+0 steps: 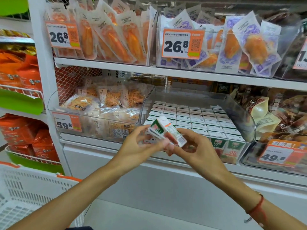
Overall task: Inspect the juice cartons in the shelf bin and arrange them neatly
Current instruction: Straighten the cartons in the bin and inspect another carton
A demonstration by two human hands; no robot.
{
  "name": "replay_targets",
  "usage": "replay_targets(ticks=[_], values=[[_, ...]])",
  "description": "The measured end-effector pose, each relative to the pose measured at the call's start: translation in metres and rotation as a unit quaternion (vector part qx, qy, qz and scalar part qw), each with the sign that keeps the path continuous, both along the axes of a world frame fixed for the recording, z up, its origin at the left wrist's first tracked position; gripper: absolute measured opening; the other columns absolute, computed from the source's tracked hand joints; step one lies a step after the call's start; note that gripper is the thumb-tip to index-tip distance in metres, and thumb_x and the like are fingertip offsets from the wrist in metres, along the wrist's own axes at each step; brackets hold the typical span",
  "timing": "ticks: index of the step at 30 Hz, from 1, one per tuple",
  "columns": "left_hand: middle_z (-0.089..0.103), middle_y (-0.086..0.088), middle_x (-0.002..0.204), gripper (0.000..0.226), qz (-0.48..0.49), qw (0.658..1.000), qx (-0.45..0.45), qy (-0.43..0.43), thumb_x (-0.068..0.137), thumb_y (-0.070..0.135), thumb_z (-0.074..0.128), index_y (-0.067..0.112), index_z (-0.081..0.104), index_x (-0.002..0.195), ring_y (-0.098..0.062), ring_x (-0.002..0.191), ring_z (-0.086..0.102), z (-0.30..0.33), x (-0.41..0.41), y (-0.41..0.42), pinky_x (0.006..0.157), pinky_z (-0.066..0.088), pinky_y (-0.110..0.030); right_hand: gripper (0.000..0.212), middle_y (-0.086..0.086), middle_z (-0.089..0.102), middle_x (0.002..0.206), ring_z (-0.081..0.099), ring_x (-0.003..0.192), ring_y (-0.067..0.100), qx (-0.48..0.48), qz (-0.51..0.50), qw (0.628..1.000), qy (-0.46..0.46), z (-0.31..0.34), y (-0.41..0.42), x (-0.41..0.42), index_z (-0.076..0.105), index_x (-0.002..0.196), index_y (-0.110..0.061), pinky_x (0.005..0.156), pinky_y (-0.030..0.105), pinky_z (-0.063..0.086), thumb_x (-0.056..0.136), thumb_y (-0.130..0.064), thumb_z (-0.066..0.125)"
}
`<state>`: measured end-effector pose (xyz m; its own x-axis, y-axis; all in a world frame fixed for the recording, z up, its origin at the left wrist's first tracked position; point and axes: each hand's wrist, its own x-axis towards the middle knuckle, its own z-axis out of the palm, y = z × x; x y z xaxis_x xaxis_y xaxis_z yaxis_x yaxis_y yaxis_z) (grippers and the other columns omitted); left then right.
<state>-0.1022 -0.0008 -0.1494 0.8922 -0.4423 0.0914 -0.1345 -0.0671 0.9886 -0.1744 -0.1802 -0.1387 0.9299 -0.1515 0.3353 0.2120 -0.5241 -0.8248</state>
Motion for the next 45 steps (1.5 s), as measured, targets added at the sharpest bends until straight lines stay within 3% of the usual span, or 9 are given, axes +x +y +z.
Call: replay_targets(ticks=[5, 10, 16, 19, 22, 29, 33, 42, 45], values=[[0.076, -0.007, 0.101, 0.064, -0.041, 0.971, -0.091, 0.216, 0.072, 0.071, 0.058, 0.022, 0.069, 0.111, -0.02, 0.092, 0.074, 0.01, 0.007, 0.009, 0.067, 0.06, -0.028, 0.051, -0.009, 0.065, 0.118, 0.059, 0.105, 0.015, -0.335, -0.009, 0.923, -0.191, -0.002, -0.002, -0.001, 0.062, 0.128, -0.028, 0.077, 0.035, 0.057, 0.08, -0.021, 0.079], [0.076, -0.01, 0.103, 0.047, -0.031, 0.967, -0.128, 0.219, 0.07, 0.032, 0.077, 0.008, 0.071, 0.111, -0.017, 0.09, 0.074, 0.012, 0.012, 0.006, 0.072, 0.06, -0.024, 0.055, -0.009, 0.059, 0.129, 0.053, 0.119, 0.014, -0.372, 0.021, 0.897, -0.236, -0.002, -0.011, 0.015, 0.061, 0.128, -0.027, 0.09, 0.027, 0.05, 0.078, -0.012, 0.077], [0.074, 0.012, 0.097, 0.038, 0.102, 0.993, -0.044, -0.046, 0.08, 0.025, 0.077, 0.014, 0.066, 0.115, -0.002, 0.095, 0.068, 0.041, 0.043, -0.024, 0.074, 0.055, -0.019, 0.062, -0.003, 0.048, 0.144, 0.041, 0.132, 0.015, -0.325, -0.124, 0.935, -0.072, -0.018, -0.061, 0.036, 0.038, 0.144, -0.024, 0.106, 0.028, 0.034, 0.09, -0.045, 0.062], [0.066, 0.018, 0.1, 0.044, 0.094, 0.965, 0.069, -0.236, 0.078, 0.021, 0.08, 0.025, 0.061, 0.118, 0.006, 0.095, 0.06, 0.049, 0.06, -0.039, 0.076, 0.049, -0.015, 0.06, -0.004, 0.046, 0.146, 0.039, 0.134, 0.015, -0.429, -0.14, 0.892, -0.005, -0.033, -0.079, 0.04, 0.041, 0.143, -0.022, 0.109, 0.028, 0.027, 0.094, -0.056, 0.048], [0.068, 0.007, 0.109, 0.041, 0.03, 0.913, 0.194, -0.356, 0.077, 0.022, 0.081, 0.031, 0.061, 0.112, -0.011, 0.1, 0.063, 0.057, 0.075, -0.044, 0.08, 0.055, -0.031, 0.059, -0.005, 0.047, 0.145, 0.04, 0.134, 0.015, -0.437, -0.146, 0.887, -0.018, -0.04, -0.082, 0.043, 0.044, 0.142, -0.022, 0.111, 0.029, 0.026, 0.094, -0.055, 0.048], [0.053, 0.009, 0.116, 0.045, -0.136, 0.773, 0.443, -0.434, 0.082, 0.035, 0.076, 0.035, 0.059, 0.124, -0.011, 0.106, 0.048, 0.091, 0.096, -0.054, 0.078, 0.034, -0.028, 0.061, -0.004, 0.043, 0.149, 0.037, 0.137, 0.015, -0.43, -0.14, 0.891, -0.02, -0.04, -0.085, 0.042, 0.041, 0.145, -0.021, 0.113, 0.03, 0.025, 0.093, -0.052, 0.051], [0.047, 0.004, 0.114, 0.051, -0.168, 0.719, 0.532, -0.415, 0.087, 0.037, 0.071, 0.035, 0.051, 0.135, -0.016, 0.107, 0.048, 0.093, 0.102, -0.068, 0.084, 0.038, -0.031, 0.061, -0.005, 0.044, 0.148, 0.038, 0.135, 0.015, -0.421, -0.141, 0.896, -0.014, -0.039, -0.085, 0.042, 0.041, 0.145, -0.021, 0.112, 0.03, 0.026, 0.092, -0.048, 0.055], [0.061, 0.002, 0.132, 0.032, -0.176, 0.801, 0.457, -0.343, 0.097, 0.027, 0.058, 0.018, 0.059, 0.128, -0.008, 0.114, 0.055, 0.053, 0.101, -0.072, 0.092, 0.04, -0.019, 0.059, -0.006, 0.043, 0.148, 0.038, 0.136, 0.013, -0.42, -0.142, 0.896, -0.02, -0.041, -0.087, 0.042, 0.04, 0.144, -0.024, 0.111, 0.029, 0.027, 0.092, -0.045, 0.056], [0.058, 0.002, 0.137, 0.033, -0.197, 0.795, 0.458, -0.345, 0.102, 0.023, 0.047, 0.015, 0.058, 0.132, -0.009, 0.119, 0.053, 0.044, 0.104, -0.069, 0.093, 0.038, -0.016, 0.059, -0.005, 0.046, 0.146, 0.04, 0.135, 0.014, -0.415, -0.146, 0.898, -0.026, -0.041, -0.086, 0.043, 0.043, 0.143, -0.023, 0.111, 0.03, 0.029, 0.091, -0.044, 0.059]])
